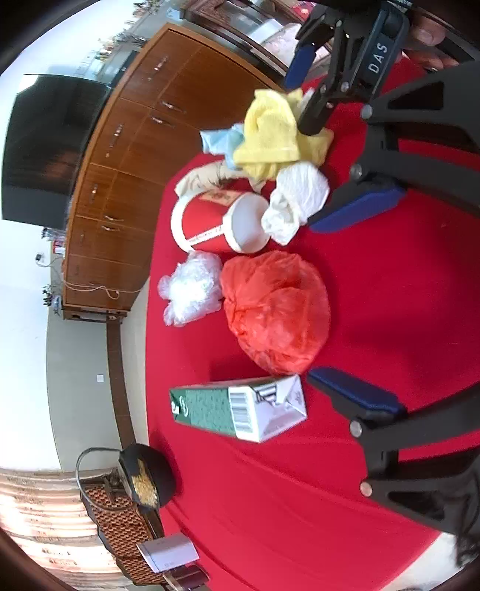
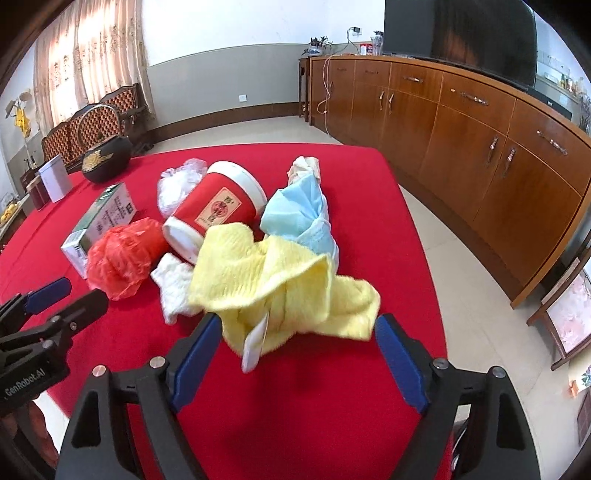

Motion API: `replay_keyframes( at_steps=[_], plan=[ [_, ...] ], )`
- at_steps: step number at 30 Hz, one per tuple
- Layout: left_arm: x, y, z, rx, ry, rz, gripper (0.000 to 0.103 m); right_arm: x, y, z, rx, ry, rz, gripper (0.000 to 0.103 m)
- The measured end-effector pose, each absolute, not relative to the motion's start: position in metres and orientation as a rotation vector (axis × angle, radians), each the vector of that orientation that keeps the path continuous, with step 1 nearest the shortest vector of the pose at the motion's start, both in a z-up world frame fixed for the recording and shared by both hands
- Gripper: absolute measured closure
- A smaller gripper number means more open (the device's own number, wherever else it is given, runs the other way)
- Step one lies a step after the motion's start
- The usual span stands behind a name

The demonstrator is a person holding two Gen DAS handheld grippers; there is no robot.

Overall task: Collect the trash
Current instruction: 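Grasp the red plastic bag with the left tool while the right tool grasps the yellow cloth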

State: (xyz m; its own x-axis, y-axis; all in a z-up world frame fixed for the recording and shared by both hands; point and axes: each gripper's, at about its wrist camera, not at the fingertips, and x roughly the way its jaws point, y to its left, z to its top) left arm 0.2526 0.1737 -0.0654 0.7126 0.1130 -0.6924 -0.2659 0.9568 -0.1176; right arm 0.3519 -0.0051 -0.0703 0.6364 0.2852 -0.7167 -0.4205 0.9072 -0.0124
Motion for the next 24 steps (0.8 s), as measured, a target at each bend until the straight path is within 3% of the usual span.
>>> replay_keyframes(
  at_steps=[7,10,13,15,18,24],
  plan=[
    [0.274,0.179,-0.074,-0.199,0.787,0.224,0.029,0.371,0.006,-0.082,-0.186,0.811,0.407,0.017],
    [0.282,0.180,-0.076,-0.191,0.807,0.228,0.036,0.374,0.009,-0.086,-0.188,0.816,0.412,0.022],
    [0.287,0.178,-0.081,-0.176,0.839,0.220,0.060,0.373,0.009,-0.088,-0.179,0.820,0.427,0.039],
    [0.285,0.175,-0.081,-0.172,0.839,0.216,0.081,0.371,0.009,-0.087,-0.173,0.816,0.436,0.059],
    [0.276,0.169,-0.079,-0.169,0.825,0.203,0.090,0.367,0.006,-0.086,-0.158,0.821,0.457,0.073],
    [0.254,0.164,-0.070,-0.181,0.790,0.198,0.093,0.351,-0.004,-0.081,-0.146,0.812,0.482,0.084]
  ],
)
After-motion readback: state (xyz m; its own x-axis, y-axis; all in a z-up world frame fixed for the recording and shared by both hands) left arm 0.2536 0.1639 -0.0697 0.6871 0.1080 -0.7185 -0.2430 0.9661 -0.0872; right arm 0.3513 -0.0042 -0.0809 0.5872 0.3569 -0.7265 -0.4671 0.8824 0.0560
